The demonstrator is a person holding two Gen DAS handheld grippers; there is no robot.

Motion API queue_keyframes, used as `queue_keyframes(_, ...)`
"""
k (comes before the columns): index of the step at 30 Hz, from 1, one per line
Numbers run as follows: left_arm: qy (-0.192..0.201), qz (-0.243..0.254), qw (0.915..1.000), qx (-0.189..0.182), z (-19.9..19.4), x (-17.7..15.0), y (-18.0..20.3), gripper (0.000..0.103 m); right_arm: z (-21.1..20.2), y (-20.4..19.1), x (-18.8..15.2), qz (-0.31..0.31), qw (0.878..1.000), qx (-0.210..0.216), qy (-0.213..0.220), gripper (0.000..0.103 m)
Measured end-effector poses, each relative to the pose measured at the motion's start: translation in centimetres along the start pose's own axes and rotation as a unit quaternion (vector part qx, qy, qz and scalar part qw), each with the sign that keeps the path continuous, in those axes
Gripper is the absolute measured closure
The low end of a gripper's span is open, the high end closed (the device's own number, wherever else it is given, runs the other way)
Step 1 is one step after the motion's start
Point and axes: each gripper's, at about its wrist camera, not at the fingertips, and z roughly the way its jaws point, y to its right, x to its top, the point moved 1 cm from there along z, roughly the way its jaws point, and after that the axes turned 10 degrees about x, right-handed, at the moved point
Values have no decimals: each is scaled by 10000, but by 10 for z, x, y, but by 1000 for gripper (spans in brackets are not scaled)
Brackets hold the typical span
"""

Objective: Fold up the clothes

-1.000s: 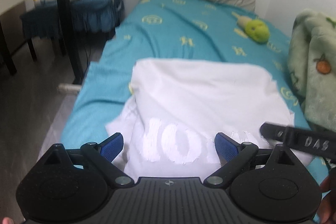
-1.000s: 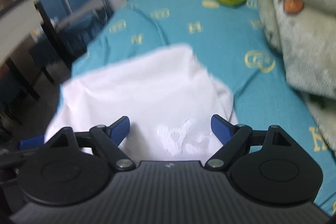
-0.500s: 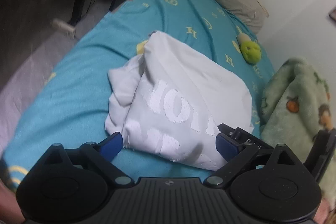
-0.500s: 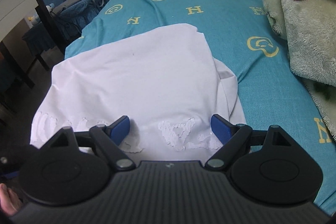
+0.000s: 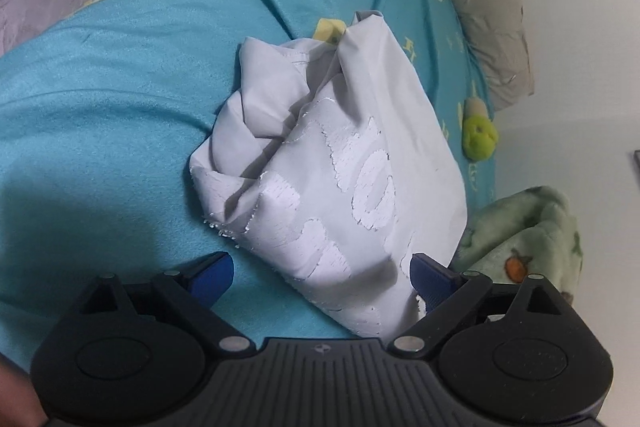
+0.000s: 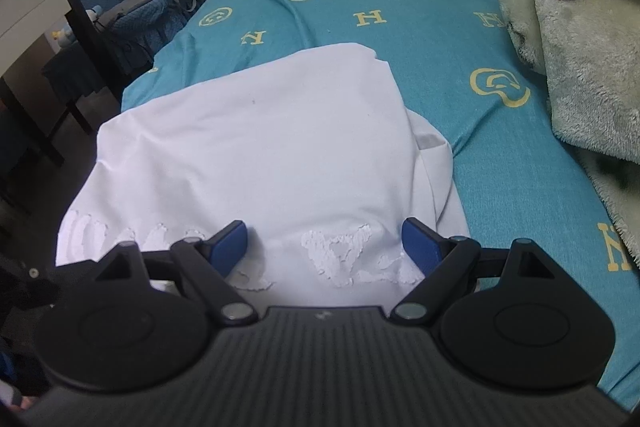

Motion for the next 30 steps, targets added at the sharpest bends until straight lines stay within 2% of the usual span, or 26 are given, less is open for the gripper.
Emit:
queue_keyframes(3, 13, -294, 9994, -172, 1, 3, -9, 12, 0, -1, -1, -8, 10000, -22, -2, 17)
queue_keyframes(6, 20, -481, 9985, -277, 3, 7, -14, 22, 2, 0, -1, 24, 10000, -16, -28, 17)
queue_keyframes(9, 6, -545, 9980, -311, 6, 10, -16, 30, 7, 3, 3, 130, 9997, 19, -210, 17)
queue_keyframes(13, 15, -527, 9981, -319, 8, 11, -14, 37, 12, 3, 15, 304, 9977, 49, -596, 15)
queue_keyframes(17, 22, -568, 9980, -283, 11, 13, -13, 45, 13, 4, 13, 203, 9976, 158, -646, 15)
queue_keyframes(20, 39, -547, 9980, -300, 11, 14, -11, 63, 11, 6, 9, 104, 9980, 274, -565, 15)
queue_keyframes(22, 141, -388, 9985, -357, 7, 13, -5, 78, 9, 6, 9, 88, 9979, 304, -566, 15)
queue_keyframes(24, 294, -222, 9984, -430, 2, 12, 2, 85, 8, 6, 13, 84, 9975, 337, -616, 15)
queue_keyframes(27, 473, -42, 9975, -524, -4, 10, 11, 87, 4, 11, 21, 115, 9961, 484, -732, 16)
queue_keyframes(30, 552, -1, 9963, -664, -8, 11, 15, 88, -14, 22, 29, 698, 9923, 846, -573, 17)
